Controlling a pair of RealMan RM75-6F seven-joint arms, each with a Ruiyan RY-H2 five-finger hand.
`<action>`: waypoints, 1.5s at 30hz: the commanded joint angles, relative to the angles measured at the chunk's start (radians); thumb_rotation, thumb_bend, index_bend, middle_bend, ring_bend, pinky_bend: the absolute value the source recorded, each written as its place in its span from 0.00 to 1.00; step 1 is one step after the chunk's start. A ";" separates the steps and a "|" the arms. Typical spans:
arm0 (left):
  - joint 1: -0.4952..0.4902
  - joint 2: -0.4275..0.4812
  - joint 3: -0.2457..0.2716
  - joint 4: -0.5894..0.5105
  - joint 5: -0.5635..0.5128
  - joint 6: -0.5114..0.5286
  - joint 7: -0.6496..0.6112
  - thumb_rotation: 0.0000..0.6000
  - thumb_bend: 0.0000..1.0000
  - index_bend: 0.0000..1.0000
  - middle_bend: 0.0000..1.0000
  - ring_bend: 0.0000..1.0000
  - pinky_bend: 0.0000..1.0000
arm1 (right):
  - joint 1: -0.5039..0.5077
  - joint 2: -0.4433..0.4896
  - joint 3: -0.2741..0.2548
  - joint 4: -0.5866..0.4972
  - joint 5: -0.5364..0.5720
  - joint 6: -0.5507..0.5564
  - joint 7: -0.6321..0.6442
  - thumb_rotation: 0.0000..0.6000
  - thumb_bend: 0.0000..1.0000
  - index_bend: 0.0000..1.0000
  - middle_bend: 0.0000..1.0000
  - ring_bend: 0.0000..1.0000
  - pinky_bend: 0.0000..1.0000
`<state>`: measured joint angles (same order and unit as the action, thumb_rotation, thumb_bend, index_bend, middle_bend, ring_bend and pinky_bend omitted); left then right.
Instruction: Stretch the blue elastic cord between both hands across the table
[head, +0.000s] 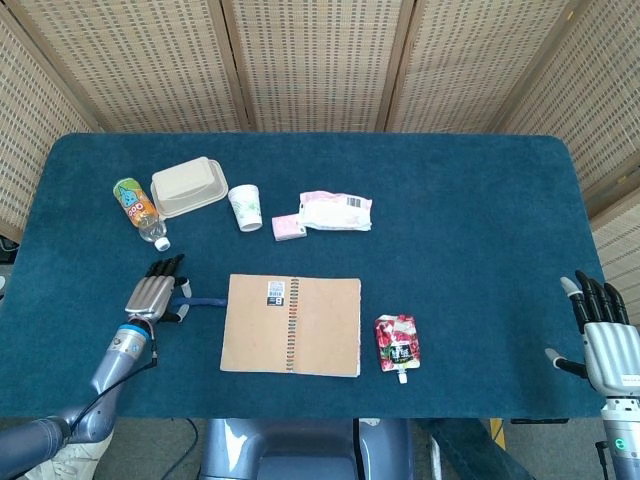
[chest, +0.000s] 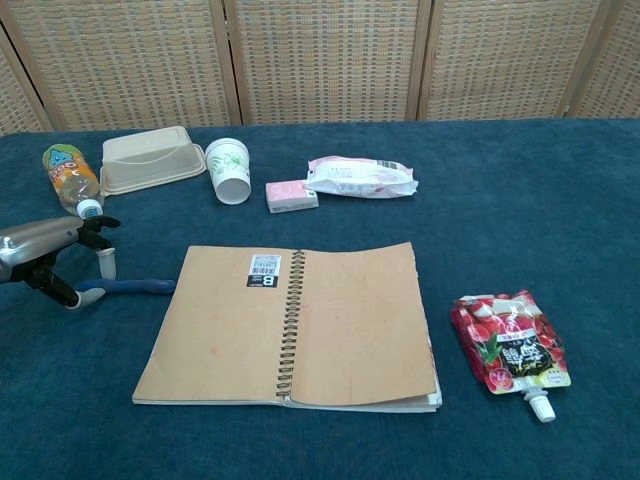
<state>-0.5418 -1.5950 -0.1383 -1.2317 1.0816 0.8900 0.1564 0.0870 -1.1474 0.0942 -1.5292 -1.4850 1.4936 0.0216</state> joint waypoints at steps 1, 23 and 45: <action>0.002 0.004 -0.001 0.001 0.000 0.002 -0.007 1.00 0.51 0.74 0.00 0.00 0.00 | 0.000 0.000 0.000 0.000 -0.001 0.000 -0.001 1.00 0.00 0.00 0.00 0.00 0.00; 0.006 0.084 -0.024 -0.039 0.364 0.099 -0.766 1.00 0.51 0.82 0.00 0.00 0.00 | 0.025 0.003 0.007 0.001 -0.007 -0.026 0.012 1.00 0.00 0.06 0.00 0.00 0.00; -0.287 -0.151 -0.141 -0.022 0.318 -0.066 -0.889 1.00 0.52 0.83 0.00 0.00 0.00 | 0.298 0.190 0.096 -0.168 -0.072 -0.317 0.446 1.00 0.08 0.42 0.00 0.00 0.00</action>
<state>-0.8193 -1.7371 -0.2726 -1.2600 1.4067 0.8314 -0.7380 0.3648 -0.9664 0.1803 -1.6771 -1.5464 1.1955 0.4483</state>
